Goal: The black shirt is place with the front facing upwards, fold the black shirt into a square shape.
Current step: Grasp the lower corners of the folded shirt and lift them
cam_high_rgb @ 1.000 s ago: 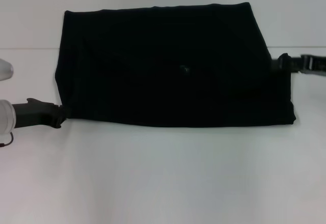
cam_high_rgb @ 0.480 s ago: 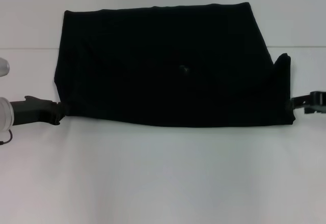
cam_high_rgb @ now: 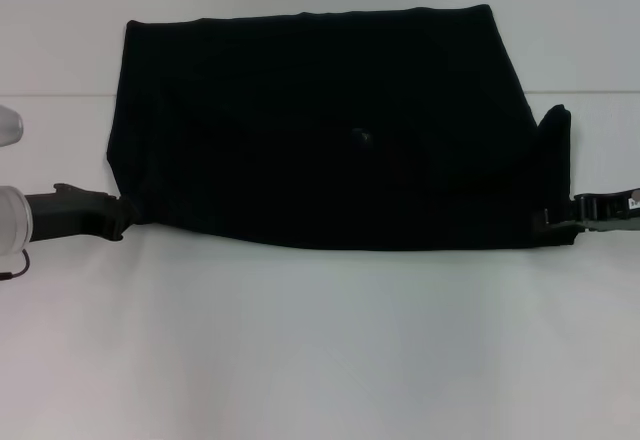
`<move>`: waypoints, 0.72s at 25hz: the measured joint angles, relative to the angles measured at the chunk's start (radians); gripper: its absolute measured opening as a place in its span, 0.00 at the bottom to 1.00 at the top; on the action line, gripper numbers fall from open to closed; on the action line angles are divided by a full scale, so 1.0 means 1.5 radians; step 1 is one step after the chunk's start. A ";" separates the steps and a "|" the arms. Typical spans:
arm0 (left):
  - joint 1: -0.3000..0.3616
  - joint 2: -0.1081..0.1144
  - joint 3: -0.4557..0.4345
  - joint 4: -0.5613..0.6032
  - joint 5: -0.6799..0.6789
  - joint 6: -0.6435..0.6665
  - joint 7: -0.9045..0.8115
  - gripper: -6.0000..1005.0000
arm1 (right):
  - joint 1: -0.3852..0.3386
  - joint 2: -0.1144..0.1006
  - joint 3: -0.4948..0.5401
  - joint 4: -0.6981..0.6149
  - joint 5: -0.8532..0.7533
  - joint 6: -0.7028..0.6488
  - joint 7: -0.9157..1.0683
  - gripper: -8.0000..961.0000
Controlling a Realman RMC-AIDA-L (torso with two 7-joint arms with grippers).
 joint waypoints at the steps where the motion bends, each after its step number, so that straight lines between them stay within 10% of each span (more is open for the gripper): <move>1: 0.000 0.000 0.000 -0.001 0.000 0.000 0.000 0.05 | 0.000 0.000 0.000 0.000 0.001 0.000 -0.003 0.69; 12: 0.002 0.002 0.000 0.003 0.000 0.015 -0.018 0.05 | -0.016 0.001 0.009 -0.009 0.055 -0.011 -0.063 0.47; 14: 0.003 0.003 0.000 0.004 0.000 0.018 -0.021 0.05 | -0.020 0.000 0.010 -0.011 0.063 -0.011 -0.071 0.24; 18: 0.007 0.004 -0.004 0.009 0.000 0.036 -0.029 0.05 | -0.028 -0.001 0.014 -0.015 0.070 -0.015 -0.084 0.10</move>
